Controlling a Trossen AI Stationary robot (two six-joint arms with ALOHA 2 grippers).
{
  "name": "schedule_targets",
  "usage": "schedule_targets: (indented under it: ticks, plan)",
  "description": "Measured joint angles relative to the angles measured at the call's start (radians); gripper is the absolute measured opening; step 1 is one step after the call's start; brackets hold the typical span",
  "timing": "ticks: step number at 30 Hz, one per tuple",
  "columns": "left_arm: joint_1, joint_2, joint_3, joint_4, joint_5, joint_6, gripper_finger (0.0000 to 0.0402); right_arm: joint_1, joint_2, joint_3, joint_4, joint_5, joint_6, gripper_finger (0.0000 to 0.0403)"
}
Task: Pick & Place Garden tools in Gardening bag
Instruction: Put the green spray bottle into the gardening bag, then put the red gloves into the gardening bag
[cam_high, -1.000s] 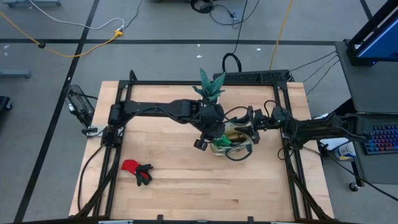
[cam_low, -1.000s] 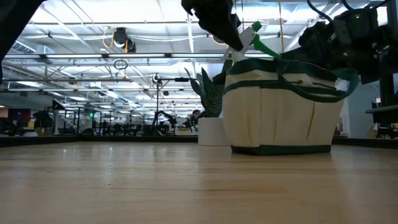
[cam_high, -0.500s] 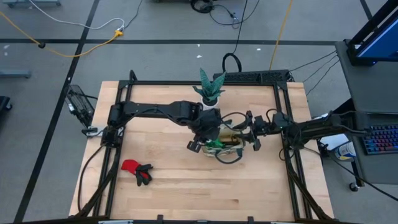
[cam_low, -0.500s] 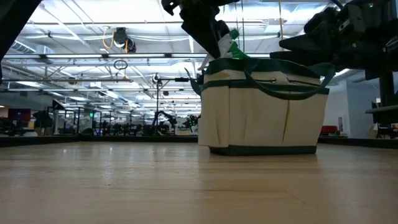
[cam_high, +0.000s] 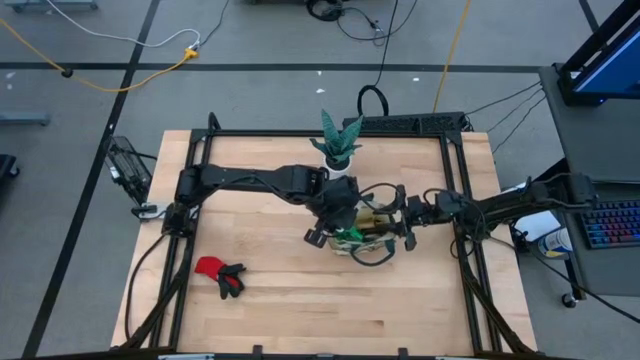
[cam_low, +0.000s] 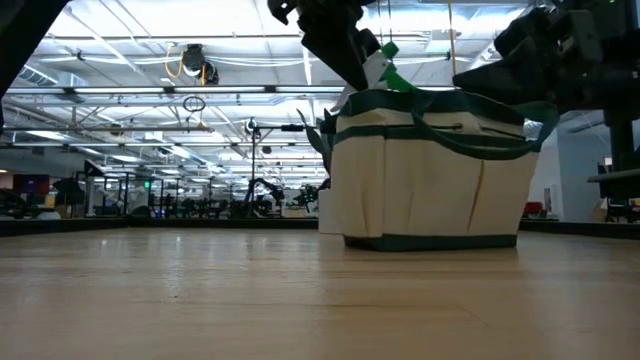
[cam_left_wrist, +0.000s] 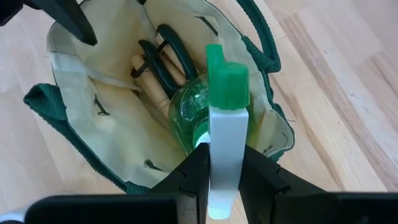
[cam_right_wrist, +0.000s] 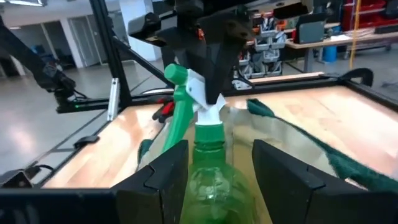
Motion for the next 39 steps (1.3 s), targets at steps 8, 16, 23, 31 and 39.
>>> schedule_targets:
  ticks: [8, 16, 23, 31, 39]
  plan:
    - [0.000, 0.004, -0.001, 0.056, -0.001, 0.003, 0.0074, 0.010, 0.000, 0.000, -0.018, 0.050, -0.014, 0.0169]
    - [0.000, 0.004, -0.001, 0.057, -0.001, 0.000, 0.0141, 0.010, 0.000, 0.000, -0.058, 0.049, -0.014, 0.0169]
    - [0.000, 0.004, -0.001, 0.020, -0.019, -0.007, 0.0193, 0.010, 0.000, 0.000, -0.064, 0.049, -0.014, 0.0169]
    - [-0.013, 0.004, -0.001, -0.017, -0.094, -0.023, 0.0183, 0.010, 0.000, 0.000, -0.064, 0.049, -0.013, 0.0169]
    - [-0.060, -0.018, -0.001, -0.024, -0.193, -0.018, 0.0182, 0.010, 0.000, 0.000, -0.064, 0.048, -0.011, 0.0169]
